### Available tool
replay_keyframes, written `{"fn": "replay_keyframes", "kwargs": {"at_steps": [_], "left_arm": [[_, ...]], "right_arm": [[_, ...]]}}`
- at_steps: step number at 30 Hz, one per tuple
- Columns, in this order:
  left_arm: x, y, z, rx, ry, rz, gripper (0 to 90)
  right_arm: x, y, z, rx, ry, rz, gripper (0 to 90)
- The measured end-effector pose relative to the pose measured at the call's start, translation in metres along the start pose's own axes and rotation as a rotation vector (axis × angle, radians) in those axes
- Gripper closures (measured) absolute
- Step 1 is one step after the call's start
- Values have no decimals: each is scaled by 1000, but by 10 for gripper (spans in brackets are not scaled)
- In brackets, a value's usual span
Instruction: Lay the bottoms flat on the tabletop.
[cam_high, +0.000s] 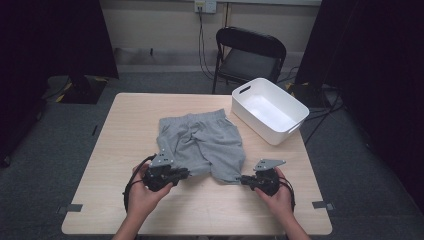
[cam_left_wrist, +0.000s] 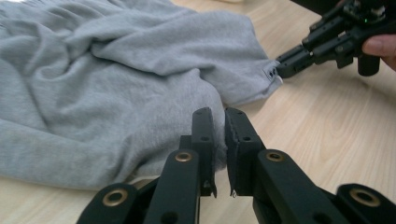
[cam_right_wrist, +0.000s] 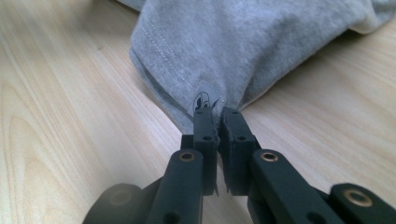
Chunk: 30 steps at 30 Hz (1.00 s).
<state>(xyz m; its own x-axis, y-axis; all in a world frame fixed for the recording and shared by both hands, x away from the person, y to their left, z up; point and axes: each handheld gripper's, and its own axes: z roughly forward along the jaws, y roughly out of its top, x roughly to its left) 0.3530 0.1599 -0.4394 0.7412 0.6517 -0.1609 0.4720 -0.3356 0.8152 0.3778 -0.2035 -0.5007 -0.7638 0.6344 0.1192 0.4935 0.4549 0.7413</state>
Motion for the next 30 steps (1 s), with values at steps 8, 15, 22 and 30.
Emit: {"fn": "replay_keyframes", "kwargs": {"at_steps": [8, 15, 22, 30], "left_arm": [[13, 7, -19, -43, 28, -38, 833], [18, 7, -30, -53, 46, -49, 833], [35, -13, -48, -17, 87, -96, 834], [54, -40, -60, 48, 132, -156, 834]], "right_arm": [[-5, -5, -2, 4, -16, 28, 596], [-2, -6, -4, 12, -33, 8, 535], [2, -4, -3, 15, -35, -10, 539], [21, 12, -4, -57, 41, -70, 561]]}}
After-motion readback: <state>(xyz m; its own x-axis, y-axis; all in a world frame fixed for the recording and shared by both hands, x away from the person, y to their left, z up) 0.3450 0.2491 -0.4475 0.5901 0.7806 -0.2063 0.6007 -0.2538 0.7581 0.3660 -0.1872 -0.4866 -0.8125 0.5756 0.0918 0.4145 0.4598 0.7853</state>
